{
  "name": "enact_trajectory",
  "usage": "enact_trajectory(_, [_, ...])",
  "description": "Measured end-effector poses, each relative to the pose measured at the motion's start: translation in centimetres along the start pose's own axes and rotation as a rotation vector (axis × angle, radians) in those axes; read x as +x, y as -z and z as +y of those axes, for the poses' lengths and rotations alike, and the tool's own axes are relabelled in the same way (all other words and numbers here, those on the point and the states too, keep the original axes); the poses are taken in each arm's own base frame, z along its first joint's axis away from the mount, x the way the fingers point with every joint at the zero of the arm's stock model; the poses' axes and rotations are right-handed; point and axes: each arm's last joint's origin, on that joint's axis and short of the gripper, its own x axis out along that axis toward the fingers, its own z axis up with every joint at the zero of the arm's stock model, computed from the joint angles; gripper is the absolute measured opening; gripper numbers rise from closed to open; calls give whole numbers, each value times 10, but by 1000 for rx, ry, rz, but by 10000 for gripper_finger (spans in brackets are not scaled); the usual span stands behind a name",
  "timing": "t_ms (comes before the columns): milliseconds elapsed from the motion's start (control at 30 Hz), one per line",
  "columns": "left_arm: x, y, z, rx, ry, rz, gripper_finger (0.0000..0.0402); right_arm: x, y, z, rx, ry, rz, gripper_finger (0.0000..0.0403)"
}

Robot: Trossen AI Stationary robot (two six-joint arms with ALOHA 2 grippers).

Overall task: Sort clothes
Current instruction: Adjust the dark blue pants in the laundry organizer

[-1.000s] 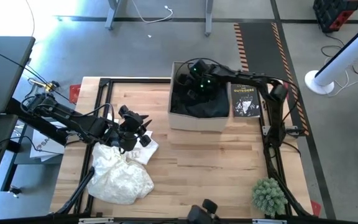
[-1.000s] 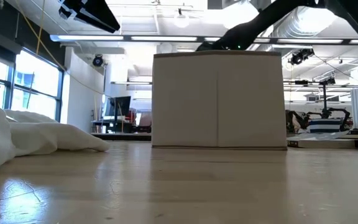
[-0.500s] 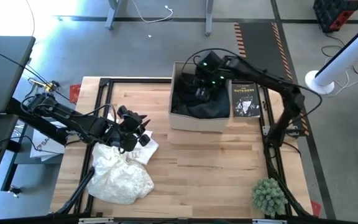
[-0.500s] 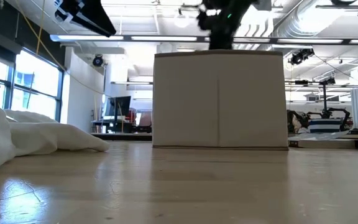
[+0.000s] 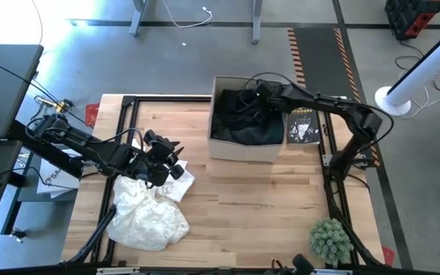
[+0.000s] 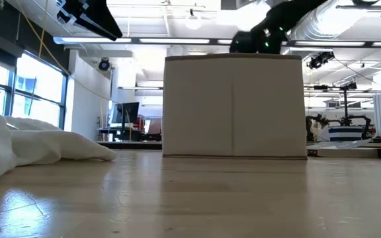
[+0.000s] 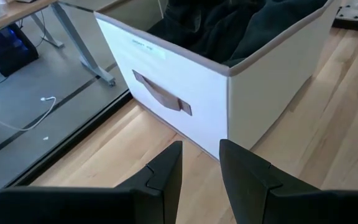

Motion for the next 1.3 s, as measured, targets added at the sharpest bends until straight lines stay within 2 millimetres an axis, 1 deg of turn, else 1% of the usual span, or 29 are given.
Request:
enact_trajectory(67, [0, 0, 0, 0, 0, 0, 106, 15, 9, 0, 22, -32, -21, 6])
enact_trajectory(133, [0, 0, 0, 0, -2, -2, 106, 23, 13, 0, 13, -35, -51, 6])
enact_trajectory(200, [0, 0, 0, -1, -2, -2, 106, 24, 14, 1, -17, -26, -53, 6])
enact_trajectory(267, [0, 0, 0, -1, -2, -2, 106, 19, 13, 2, -55, -31, -40, 6])
enact_trajectory(300, [0, 0, 0, 0, -3, -2, 106, 14, 10, 4, -74, -21, -41, 6])
enact_trajectory(400, [0, 0, 0, 2, -4, -1, 106, -13, 4, 9, -140, 62, -75, 6])
enact_trajectory(500, [0, 0, 0, 2, -5, -2, 106, -64, -12, 8, -139, 49, -276, 6])
enact_trajectory(567, [0, 0, 0, 1, -5, -2, 106, -85, -13, 9, -147, 4, -343, 6])
enact_trajectory(667, [0, 0, 0, -1, -5, -2, 106, -98, -16, 10, -128, -13, -423, 6])
enact_trajectory(733, [0, 0, 0, -2, -5, -3, 106, -103, -20, 3, -80, 24, -477, 6])
enact_trajectory(767, [0, 0, 0, -1, -5, -2, 106, -100, -22, -3, -45, 53, -488, 6])
enact_trajectory(800, [0, 0, 0, -1, -5, -2, 106, -91, -23, -6, -19, 81, -468, 6])
enact_trajectory(900, [0, 0, 0, 0, -5, -2, 106, -53, -21, -11, 21, 111, -345, 5])
enact_trajectory(1000, [0, 0, 0, 0, -5, -2, 106, -18, -16, -10, 29, 54, -243, 1])
enact_trajectory(1067, [0, 0, 0, 0, -5, -2, 106, 11, -10, -4, 14, 4, -153, 1])
enact_trajectory(1100, [0, 0, 0, 0, -5, -2, 106, 21, -8, -2, -9, 37, -125, 1])
enact_trajectory(1167, [0, 0, 0, 1, -4, -1, 106, 34, -6, 3, -31, 28, -88, 1])
enact_trajectory(1233, [0, 0, 0, 2, -4, -1, 106, 43, -6, 9, -88, 95, -69, 1])
enact_trajectory(1300, [0, 0, 0, 3, -3, 0, 106, 43, -6, 13, -127, 117, -64, 1])
